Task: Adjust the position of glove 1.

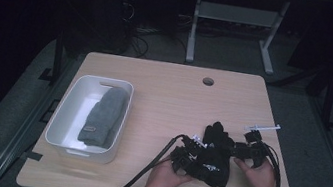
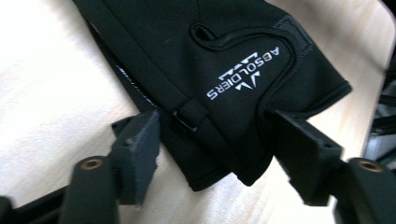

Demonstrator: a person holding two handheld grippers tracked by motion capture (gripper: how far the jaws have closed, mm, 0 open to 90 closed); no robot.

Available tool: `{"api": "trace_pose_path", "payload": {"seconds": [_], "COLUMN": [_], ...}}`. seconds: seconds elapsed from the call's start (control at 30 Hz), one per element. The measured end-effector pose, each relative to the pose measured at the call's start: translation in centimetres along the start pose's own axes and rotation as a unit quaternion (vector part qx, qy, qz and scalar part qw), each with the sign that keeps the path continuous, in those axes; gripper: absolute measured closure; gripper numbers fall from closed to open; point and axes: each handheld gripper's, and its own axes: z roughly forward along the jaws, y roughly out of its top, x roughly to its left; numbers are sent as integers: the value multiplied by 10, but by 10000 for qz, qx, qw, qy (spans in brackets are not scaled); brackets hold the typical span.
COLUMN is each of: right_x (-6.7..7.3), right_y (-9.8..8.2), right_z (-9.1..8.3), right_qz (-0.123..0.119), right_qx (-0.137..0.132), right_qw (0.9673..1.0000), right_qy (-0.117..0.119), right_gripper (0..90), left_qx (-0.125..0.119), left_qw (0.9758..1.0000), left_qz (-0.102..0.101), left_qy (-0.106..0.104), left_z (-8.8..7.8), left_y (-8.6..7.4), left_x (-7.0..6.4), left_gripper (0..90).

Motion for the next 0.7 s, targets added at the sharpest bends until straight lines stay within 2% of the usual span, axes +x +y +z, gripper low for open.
{"api": "trace_pose_path", "payload": {"seconds": [0.13,0.27,0.37,0.47,0.6,0.7], "right_x": [2,4,5,5,5,4], "right_y": [1,1,1,1,0,0], "right_z": [4,6,6,7,7,7], "right_qz": [-46,13,-32,-54,39,55], "right_qx": [67,73,64,59,26,12], "right_qw": [10000,10000,10000,10000,10000,9999], "right_qy": [-50,-51,-58,-6,87,117], "right_gripper": [338,403,480,551,666,713], "left_qx": [-36,-18,10,-2,9,-5], "left_qw": [9996,9989,9987,9993,9996,9997], "left_qz": [162,317,378,299,241,240], "left_qy": [250,349,334,233,122,53], "left_z": [1,1,1,2,2,2], "left_y": [0,1,1,3,4,4], "left_x": [-3,-2,0,3,7,8], "left_gripper": [469,576,641,696,733,752]}}
